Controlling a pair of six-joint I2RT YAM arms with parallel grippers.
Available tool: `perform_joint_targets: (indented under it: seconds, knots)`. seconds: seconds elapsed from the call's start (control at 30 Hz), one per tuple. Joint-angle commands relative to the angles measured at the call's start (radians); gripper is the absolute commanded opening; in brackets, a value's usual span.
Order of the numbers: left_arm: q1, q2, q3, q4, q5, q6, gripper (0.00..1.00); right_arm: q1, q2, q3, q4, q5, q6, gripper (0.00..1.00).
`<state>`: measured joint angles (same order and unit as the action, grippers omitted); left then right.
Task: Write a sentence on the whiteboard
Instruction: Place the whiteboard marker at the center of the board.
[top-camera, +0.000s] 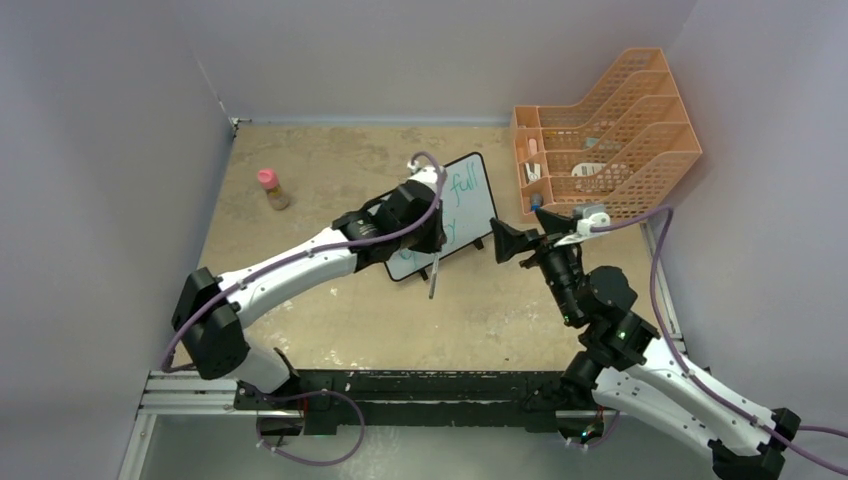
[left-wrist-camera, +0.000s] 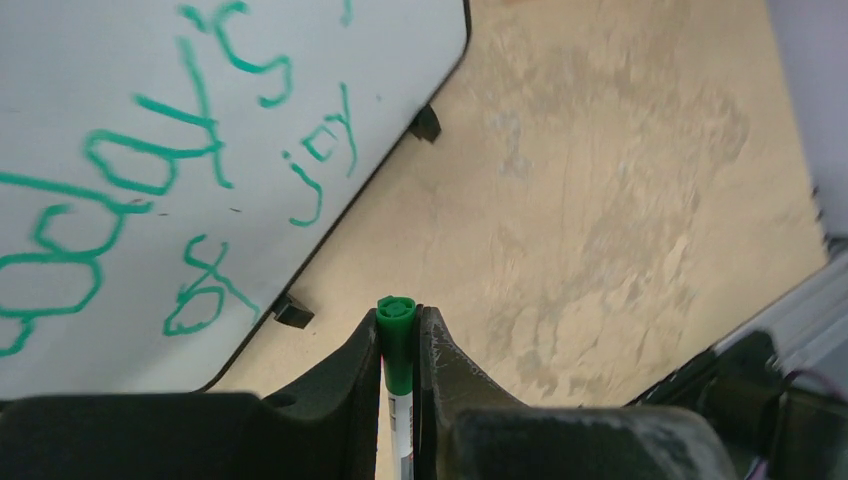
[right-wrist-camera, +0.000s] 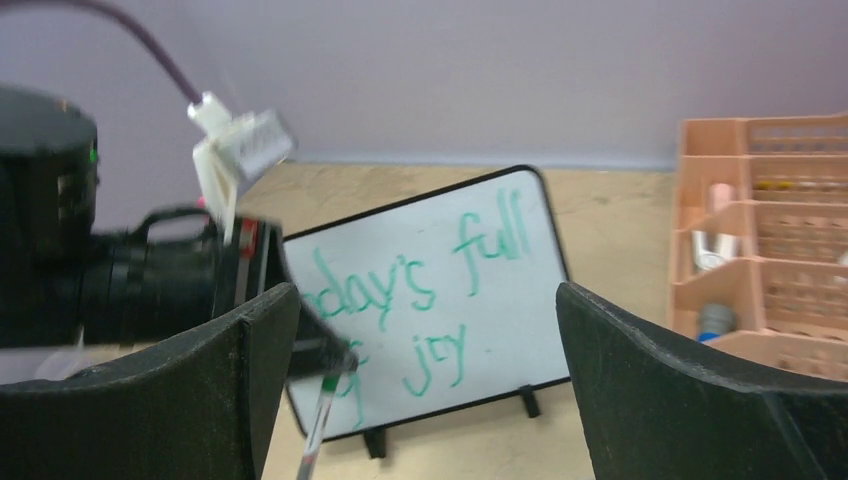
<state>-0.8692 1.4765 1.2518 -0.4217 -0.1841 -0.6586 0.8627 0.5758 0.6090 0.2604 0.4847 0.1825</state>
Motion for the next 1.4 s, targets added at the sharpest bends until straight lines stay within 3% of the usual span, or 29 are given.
perform_joint_targets:
  seconds: [0.0,0.17,0.37,0.67,1.07,1.23,1.37]
  knots:
    - [-0.029,0.072,0.049,-0.015,0.164,0.239,0.0,-0.002,-0.017,0.05,-0.009,0.227,-0.047,0.99]
    - [-0.057,0.189,0.06,-0.024,0.217,0.316,0.0,-0.002,-0.021,0.052,-0.007,0.314,-0.04,0.99]
    - [-0.116,0.326,0.103,-0.084,0.187,0.365,0.0,-0.002,-0.022,0.049,-0.004,0.332,-0.028,0.99]
    - [-0.12,0.436,0.072,-0.063,0.217,0.379,0.0,-0.002,-0.005,0.033,0.011,0.34,-0.022,0.99]
    - [-0.12,0.378,0.134,-0.098,0.209,0.328,0.44,-0.002,0.025,0.02,0.066,0.438,-0.087,0.99]
    - [-0.086,0.288,0.192,-0.146,0.158,0.3,0.53,-0.002,0.027,0.031,0.092,0.47,-0.133,0.99]
    - [0.012,0.146,0.202,-0.127,0.15,0.285,0.57,-0.002,0.023,0.021,0.126,0.501,-0.176,0.99]
